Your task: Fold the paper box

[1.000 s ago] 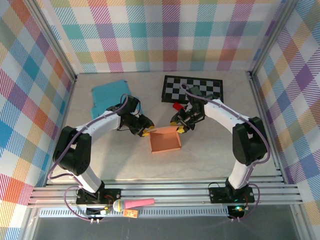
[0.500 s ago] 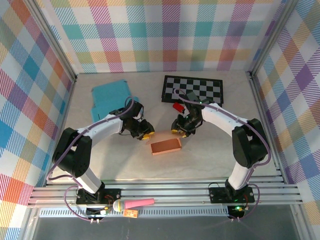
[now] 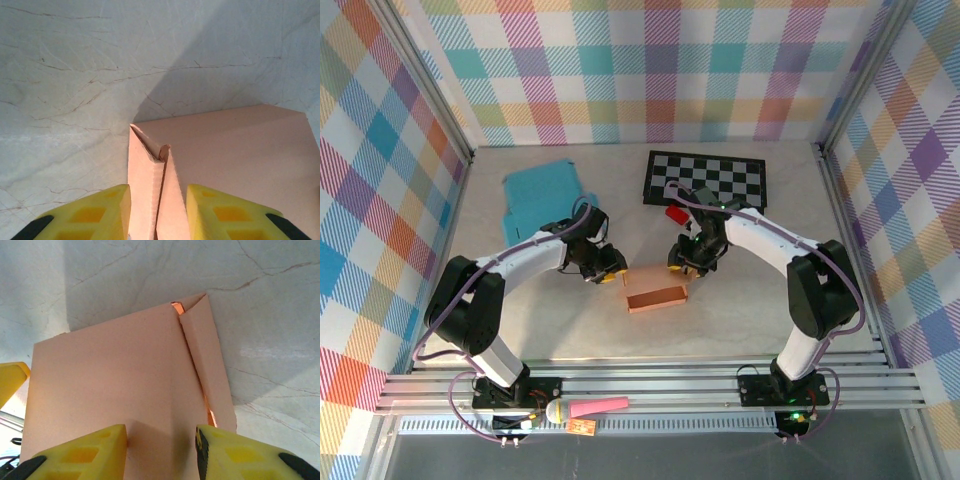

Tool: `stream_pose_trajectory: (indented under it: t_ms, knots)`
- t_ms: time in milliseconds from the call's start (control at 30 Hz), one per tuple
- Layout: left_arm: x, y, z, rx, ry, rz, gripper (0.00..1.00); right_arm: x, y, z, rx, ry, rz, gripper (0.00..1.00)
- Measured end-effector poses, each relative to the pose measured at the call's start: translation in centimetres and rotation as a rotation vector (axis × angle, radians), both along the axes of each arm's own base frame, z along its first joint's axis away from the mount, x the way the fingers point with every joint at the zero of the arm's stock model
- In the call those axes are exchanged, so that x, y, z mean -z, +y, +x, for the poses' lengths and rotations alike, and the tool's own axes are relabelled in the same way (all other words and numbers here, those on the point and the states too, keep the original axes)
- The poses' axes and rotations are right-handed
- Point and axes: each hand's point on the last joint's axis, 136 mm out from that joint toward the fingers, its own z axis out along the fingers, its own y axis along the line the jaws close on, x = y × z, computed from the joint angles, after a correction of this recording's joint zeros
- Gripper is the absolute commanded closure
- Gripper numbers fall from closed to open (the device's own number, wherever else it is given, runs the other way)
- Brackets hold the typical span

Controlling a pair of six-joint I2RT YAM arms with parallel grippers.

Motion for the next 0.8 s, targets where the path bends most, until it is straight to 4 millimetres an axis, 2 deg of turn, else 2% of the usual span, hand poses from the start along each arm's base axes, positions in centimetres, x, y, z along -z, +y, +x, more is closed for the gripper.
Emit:
stream_pose_trajectory:
  t_ms: [267, 500, 800]
  knots:
    - [0.2, -0.2, -0.5, 0.014, 0.003, 0.002, 0.63, 0.5, -0.3, -0.9, -0.058, -0.009, -0.055, 0.60]
    - [0.1, 0.0, -1.1, 0.019, -0.004, -0.001, 0.49, 1.3, -1.3, -1.5, -0.088, -0.005, -0.124, 0.58]
    - [-0.2, -1.5, -2.8, 0.081, -0.013, -0.038, 0.49, 1.5, -1.7, -1.8, -0.110, -0.004, -0.146, 0.55]
